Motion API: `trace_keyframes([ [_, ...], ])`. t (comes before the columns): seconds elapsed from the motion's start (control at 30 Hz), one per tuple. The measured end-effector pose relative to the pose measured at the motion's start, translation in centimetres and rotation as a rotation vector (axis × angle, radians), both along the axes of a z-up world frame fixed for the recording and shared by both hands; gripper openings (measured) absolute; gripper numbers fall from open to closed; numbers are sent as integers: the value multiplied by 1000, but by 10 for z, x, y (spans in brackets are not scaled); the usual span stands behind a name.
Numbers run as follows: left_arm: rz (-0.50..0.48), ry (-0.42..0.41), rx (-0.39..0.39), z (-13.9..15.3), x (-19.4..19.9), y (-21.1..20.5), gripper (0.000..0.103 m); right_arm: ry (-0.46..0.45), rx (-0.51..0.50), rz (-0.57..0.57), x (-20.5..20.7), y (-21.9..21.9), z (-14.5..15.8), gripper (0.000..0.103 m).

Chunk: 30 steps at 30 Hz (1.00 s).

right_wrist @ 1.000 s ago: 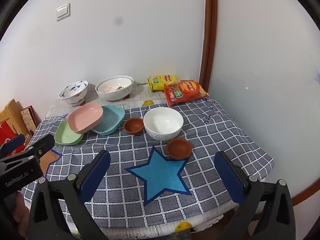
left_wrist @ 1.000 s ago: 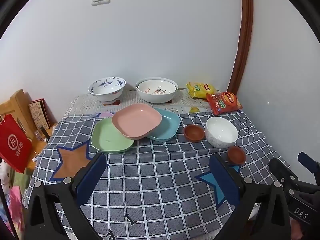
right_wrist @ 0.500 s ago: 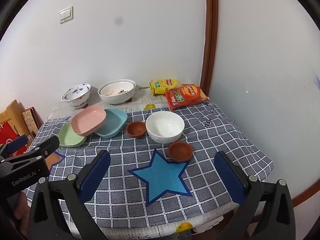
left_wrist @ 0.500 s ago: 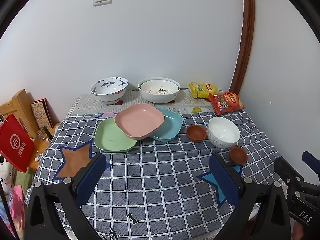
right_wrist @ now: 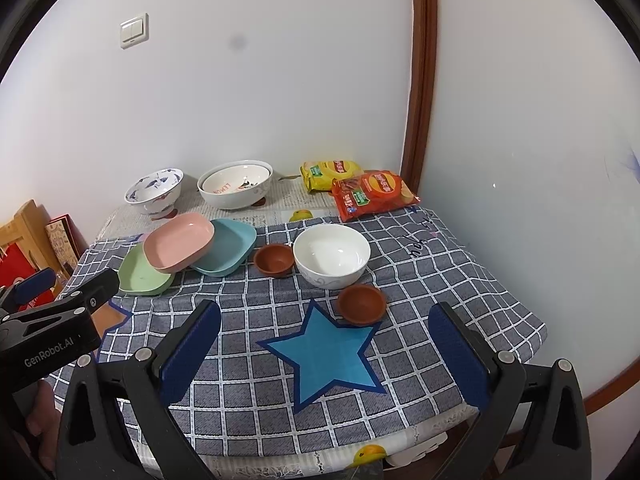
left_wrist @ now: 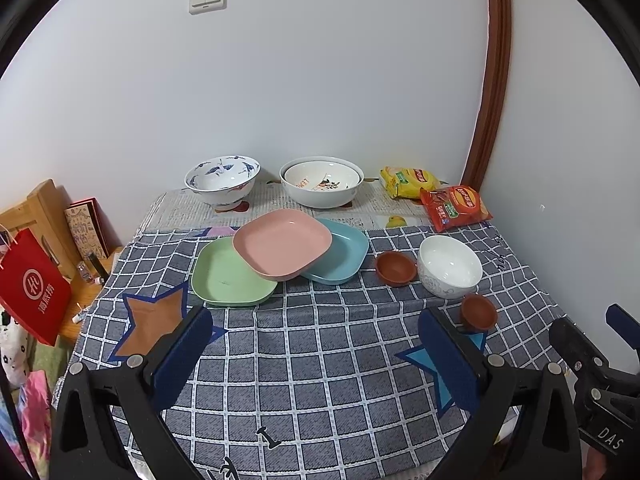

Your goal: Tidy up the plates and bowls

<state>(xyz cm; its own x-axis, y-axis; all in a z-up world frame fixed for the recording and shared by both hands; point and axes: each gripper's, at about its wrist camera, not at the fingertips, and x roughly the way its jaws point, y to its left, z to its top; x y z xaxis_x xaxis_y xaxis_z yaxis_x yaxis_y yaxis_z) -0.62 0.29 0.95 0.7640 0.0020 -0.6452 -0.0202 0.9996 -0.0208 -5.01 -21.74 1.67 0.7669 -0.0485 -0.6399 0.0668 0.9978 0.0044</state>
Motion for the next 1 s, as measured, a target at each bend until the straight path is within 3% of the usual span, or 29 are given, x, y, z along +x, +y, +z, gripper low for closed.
trace_keyframes([
  [1.0,-1,-1,0,2,-2,0,103,-18,2,6,-4,2,2,102],
])
